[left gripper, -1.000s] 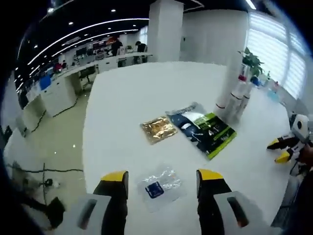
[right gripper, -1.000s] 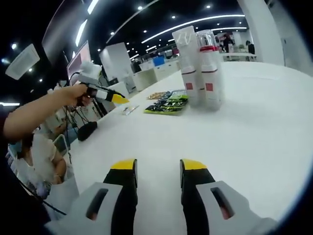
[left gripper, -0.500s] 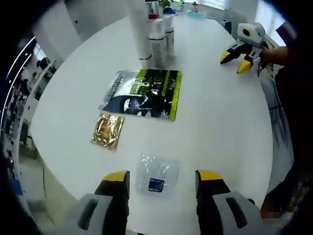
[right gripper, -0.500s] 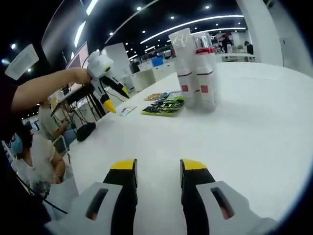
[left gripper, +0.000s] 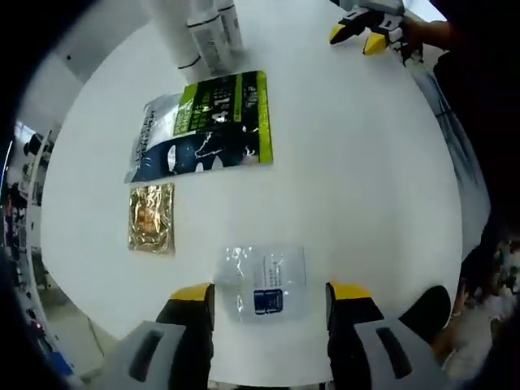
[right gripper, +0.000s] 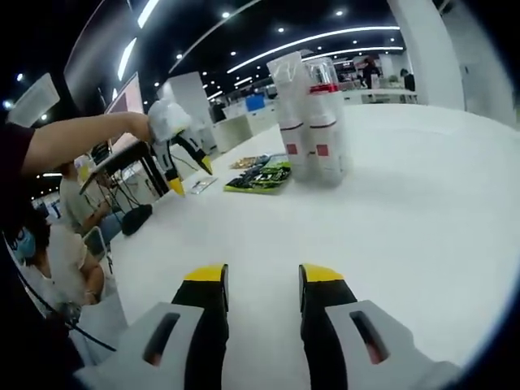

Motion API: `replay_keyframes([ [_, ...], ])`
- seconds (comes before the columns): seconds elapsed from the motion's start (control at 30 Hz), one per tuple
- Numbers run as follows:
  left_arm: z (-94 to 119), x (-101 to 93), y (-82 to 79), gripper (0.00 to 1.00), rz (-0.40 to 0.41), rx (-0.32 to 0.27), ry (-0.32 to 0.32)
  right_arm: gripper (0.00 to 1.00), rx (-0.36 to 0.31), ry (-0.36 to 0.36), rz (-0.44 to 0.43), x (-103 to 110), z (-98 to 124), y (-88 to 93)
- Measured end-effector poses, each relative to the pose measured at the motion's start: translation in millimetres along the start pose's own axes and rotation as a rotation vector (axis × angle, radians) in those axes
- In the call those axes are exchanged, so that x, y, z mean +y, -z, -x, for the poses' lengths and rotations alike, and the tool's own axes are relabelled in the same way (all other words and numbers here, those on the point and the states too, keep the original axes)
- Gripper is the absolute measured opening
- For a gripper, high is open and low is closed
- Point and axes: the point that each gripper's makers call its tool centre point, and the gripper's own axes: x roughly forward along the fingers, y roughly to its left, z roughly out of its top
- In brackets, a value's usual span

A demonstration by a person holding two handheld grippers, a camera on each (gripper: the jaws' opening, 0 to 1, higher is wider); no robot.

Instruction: Arrange the skincare products in the storage area until every visible bottle or jar stands upright without overlapping.

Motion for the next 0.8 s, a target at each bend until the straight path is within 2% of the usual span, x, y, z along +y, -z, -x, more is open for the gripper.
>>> replay_keyframes([
  [0.3,-1.8,-3.7,0.4,0.52,-0.013,-0.007,0.051,0.33,0.006,0.005,0.000,-1.8,-0.1,3.0],
  [0.47,-1.7,-1.0,-2.3,0.49,-0.012,-0.015,0.050,0.32,0.017,0.007,0.000,-2.7,-0.6,7.2],
  [0.7,-1.8,2.9,-5.1,0.42,0.014,-0.018,0.051,0.32,0.006,0.010,0.001,-2.5,0.3,6.0],
  [0.8,-2.0,1.9,-5.4,0.41,0.014,-0.016,0.046,0.32,-0.010,0.014,0.000,-3.1,0.5,6.8],
])
